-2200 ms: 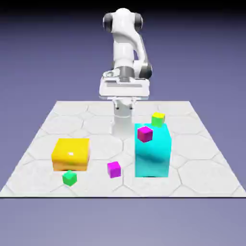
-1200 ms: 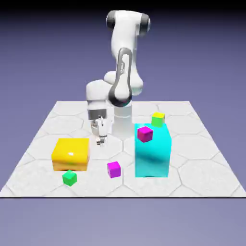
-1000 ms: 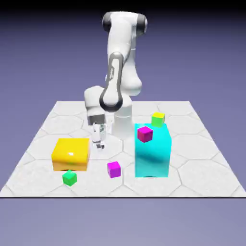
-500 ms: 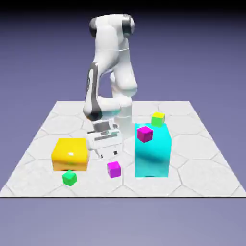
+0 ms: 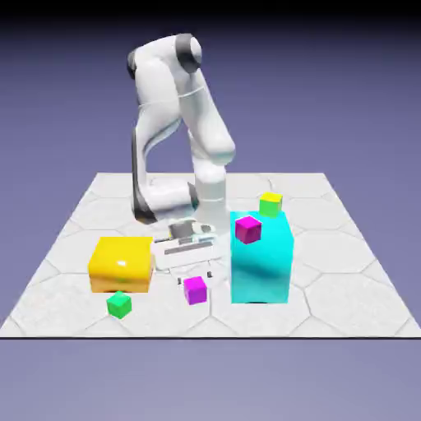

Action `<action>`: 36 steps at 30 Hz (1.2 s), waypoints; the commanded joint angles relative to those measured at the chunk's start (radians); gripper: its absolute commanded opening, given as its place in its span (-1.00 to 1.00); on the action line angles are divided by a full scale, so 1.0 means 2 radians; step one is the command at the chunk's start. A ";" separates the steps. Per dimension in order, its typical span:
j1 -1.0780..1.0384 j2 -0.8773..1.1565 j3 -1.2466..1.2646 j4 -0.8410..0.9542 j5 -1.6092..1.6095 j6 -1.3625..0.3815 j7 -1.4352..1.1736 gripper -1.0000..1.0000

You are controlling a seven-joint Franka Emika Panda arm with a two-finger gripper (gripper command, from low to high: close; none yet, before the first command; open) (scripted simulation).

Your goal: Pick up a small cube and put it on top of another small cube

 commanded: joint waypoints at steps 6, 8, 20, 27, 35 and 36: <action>-0.001 -0.001 0.001 0.000 -0.001 0.000 0.001 -1.00; -0.033 -0.027 0.037 -0.016 -0.021 0.001 0.036 -1.00; -0.069 -0.150 0.106 -0.051 -0.203 -0.023 0.207 -1.00; 0.034 -0.207 0.035 -0.028 -0.355 -0.075 0.281 -1.00; 0.152 -0.271 -0.046 -0.002 -0.529 -0.134 0.365 -1.00; 0.167 -0.279 -0.057 0.001 -0.551 -0.142 0.375 -1.00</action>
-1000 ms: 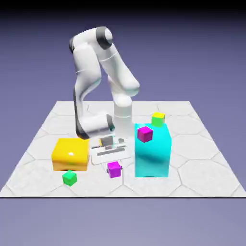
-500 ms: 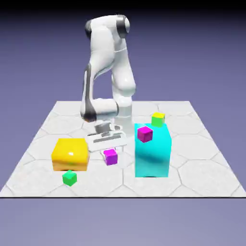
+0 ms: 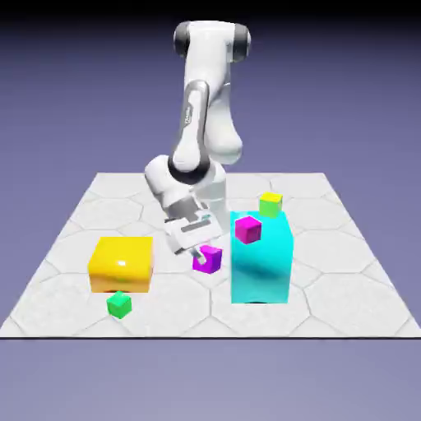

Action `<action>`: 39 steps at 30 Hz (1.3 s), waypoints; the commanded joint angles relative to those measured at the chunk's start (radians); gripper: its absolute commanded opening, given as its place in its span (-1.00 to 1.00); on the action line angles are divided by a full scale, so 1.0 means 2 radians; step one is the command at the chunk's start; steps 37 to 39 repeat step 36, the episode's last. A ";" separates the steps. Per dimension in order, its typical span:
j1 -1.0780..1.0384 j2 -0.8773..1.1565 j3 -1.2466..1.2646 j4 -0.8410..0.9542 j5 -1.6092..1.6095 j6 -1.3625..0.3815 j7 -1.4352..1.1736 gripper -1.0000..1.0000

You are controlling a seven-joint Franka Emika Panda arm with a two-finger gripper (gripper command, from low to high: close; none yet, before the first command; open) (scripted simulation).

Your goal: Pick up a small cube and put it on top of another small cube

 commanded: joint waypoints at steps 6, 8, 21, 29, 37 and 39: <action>0.088 -0.048 -0.061 0.020 -0.131 -0.045 0.064 -1.00; 0.118 -0.064 -0.081 0.026 -0.175 -0.060 0.085 -1.00; 0.334 -0.231 -0.268 -0.023 -0.359 -0.239 0.255 -1.00; 0.425 -0.314 -0.334 -0.089 -0.372 -0.321 0.323 -1.00; 0.442 -0.297 -0.312 -0.115 -0.338 -0.277 0.307 1.00; 0.442 -0.297 -0.312 -0.115 -0.338 -0.277 0.307 1.00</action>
